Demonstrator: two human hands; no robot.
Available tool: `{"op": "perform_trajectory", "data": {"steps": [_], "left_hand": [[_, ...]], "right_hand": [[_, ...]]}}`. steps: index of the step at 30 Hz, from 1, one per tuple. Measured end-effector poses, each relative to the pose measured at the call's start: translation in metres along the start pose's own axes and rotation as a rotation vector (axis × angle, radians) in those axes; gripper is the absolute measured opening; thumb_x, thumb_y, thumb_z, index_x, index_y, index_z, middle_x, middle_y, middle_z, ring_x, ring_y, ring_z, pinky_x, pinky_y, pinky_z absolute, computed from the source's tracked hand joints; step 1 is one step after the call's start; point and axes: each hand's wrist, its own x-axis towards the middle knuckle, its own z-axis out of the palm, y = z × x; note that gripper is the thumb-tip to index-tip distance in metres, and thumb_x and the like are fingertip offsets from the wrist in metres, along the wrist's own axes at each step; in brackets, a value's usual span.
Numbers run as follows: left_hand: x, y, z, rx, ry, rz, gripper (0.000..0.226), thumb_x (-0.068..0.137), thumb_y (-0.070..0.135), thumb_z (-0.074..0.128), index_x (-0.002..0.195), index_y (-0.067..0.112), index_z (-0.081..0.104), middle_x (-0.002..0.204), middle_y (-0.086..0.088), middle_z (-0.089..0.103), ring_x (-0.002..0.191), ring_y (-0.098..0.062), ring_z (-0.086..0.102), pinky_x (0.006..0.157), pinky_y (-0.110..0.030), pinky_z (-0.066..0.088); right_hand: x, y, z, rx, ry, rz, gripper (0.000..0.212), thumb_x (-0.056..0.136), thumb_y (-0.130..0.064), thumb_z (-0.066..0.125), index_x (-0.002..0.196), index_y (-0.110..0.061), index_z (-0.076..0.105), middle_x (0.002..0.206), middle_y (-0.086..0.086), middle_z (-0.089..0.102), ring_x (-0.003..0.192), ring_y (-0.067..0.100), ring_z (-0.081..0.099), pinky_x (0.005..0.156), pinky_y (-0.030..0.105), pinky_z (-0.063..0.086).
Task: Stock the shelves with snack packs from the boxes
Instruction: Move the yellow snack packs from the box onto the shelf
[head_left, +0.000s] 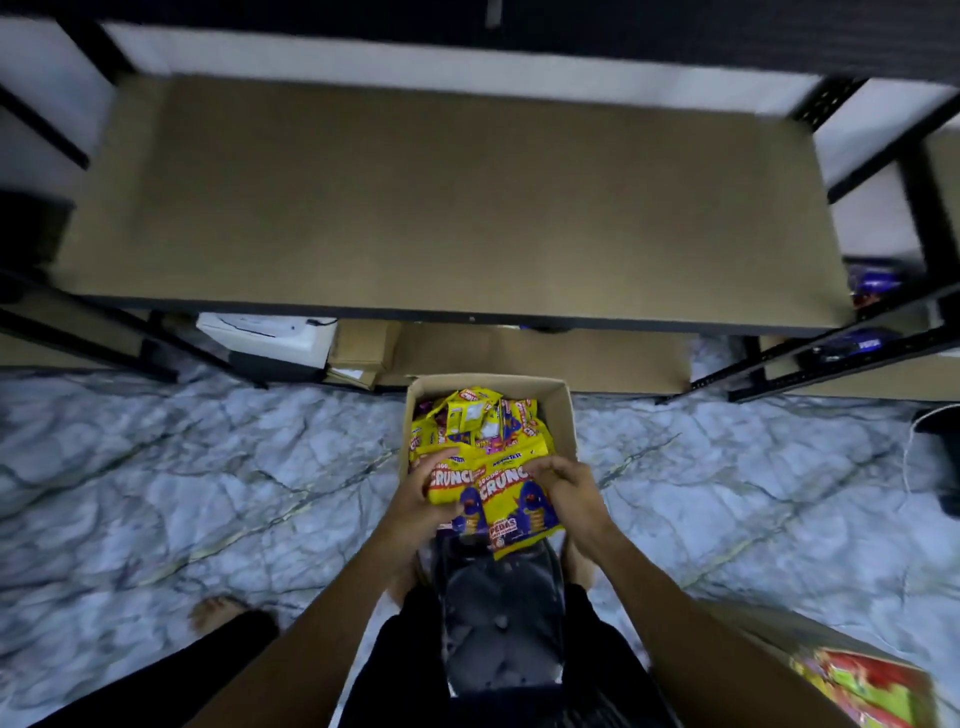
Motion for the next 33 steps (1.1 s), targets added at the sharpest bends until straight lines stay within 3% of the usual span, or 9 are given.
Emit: {"op": "perform_trajectory", "data": {"steps": [2,3,6,9,12,15,20,25,33], "left_hand": [[-0.025,0.022,0.001,0.011,-0.061,0.025,0.069,0.077,-0.014,0.07,0.127,0.032,0.057,0.135,-0.005,0.054,0.118,-0.02,0.058,0.085,-0.035,0.056],[-0.033,0.035,0.001,0.014,-0.074,0.033,0.07,0.076,-0.012,0.072,0.129,0.032,0.056,0.135,-0.005,0.055,0.119,-0.02,0.058,0.088,-0.038,0.056],[-0.055,0.078,-0.004,-0.004,-0.051,0.062,0.072,0.075,-0.01,0.075,0.125,0.038,0.057,0.13,-0.005,0.059,0.115,-0.02,0.061,0.087,-0.04,0.057],[-0.075,0.114,-0.013,-0.013,-0.034,0.099,0.075,0.073,-0.013,0.074,0.124,0.037,0.056,0.125,-0.008,0.062,0.109,-0.021,0.064,0.081,-0.036,0.058],[-0.089,0.151,-0.02,0.044,-0.086,0.168,0.077,0.071,-0.013,0.076,0.128,0.034,0.054,0.124,-0.01,0.06,0.107,-0.021,0.065,0.077,-0.032,0.057],[-0.099,0.188,-0.019,0.134,-0.14,0.224,0.079,0.071,-0.008,0.078,0.129,0.038,0.052,0.12,-0.003,0.061,0.104,-0.015,0.065,0.075,-0.027,0.057],[-0.109,0.243,0.008,0.131,-0.245,0.348,0.081,0.07,-0.011,0.078,0.127,0.041,0.052,0.123,-0.005,0.06,0.107,-0.02,0.065,0.08,-0.04,0.059],[-0.117,0.311,0.059,0.221,-0.337,0.503,0.079,0.07,-0.004,0.081,0.126,0.043,0.052,0.126,-0.005,0.056,0.113,-0.024,0.062,0.085,-0.05,0.057],[-0.144,0.41,0.18,0.16,-0.212,0.755,0.074,0.073,-0.009,0.076,0.121,0.041,0.05,0.116,0.005,0.058,0.096,-0.008,0.067,0.07,-0.031,0.059]], "right_hand": [[-0.033,-0.021,-0.004,0.038,-0.015,-0.024,0.007,0.081,-0.027,0.077,0.087,-0.028,0.073,0.095,0.01,0.074,0.091,0.035,0.069,0.084,0.055,0.055],[-0.043,-0.032,-0.006,0.041,-0.025,-0.03,0.021,0.075,-0.03,0.082,0.093,-0.032,0.072,0.1,0.008,0.073,0.093,0.032,0.07,0.085,0.053,0.055],[-0.074,-0.075,-0.009,0.049,-0.041,-0.076,0.048,0.073,-0.011,0.084,0.111,-0.033,0.063,0.115,0.006,0.068,0.097,0.02,0.069,0.085,0.042,0.058],[-0.105,-0.111,-0.007,0.045,-0.031,-0.125,0.057,0.079,0.004,0.075,0.127,-0.019,0.056,0.103,-0.001,0.067,0.085,0.006,0.066,0.066,0.019,0.056],[-0.128,-0.138,-0.008,0.058,0.016,-0.213,0.056,0.081,0.01,0.069,0.127,-0.019,0.055,0.094,-0.011,0.062,0.073,-0.006,0.062,0.059,0.01,0.049],[-0.146,-0.156,-0.013,0.125,0.066,-0.275,0.062,0.081,0.012,0.068,0.13,-0.023,0.055,0.102,-0.004,0.065,0.082,0.003,0.066,0.064,0.016,0.053],[-0.168,-0.182,-0.044,0.256,0.217,-0.444,0.064,0.079,0.017,0.066,0.13,-0.022,0.057,0.102,0.005,0.068,0.081,0.02,0.065,0.076,0.046,0.057],[-0.183,-0.218,-0.105,0.345,0.282,-0.619,0.062,0.08,0.016,0.066,0.128,-0.022,0.058,0.107,0.006,0.069,0.085,0.014,0.069,0.075,0.036,0.06],[-0.201,-0.299,-0.239,0.306,0.284,-0.876,0.058,0.081,0.016,0.064,0.127,-0.019,0.056,0.11,0.001,0.065,0.087,0.007,0.067,0.071,0.028,0.058]]}}
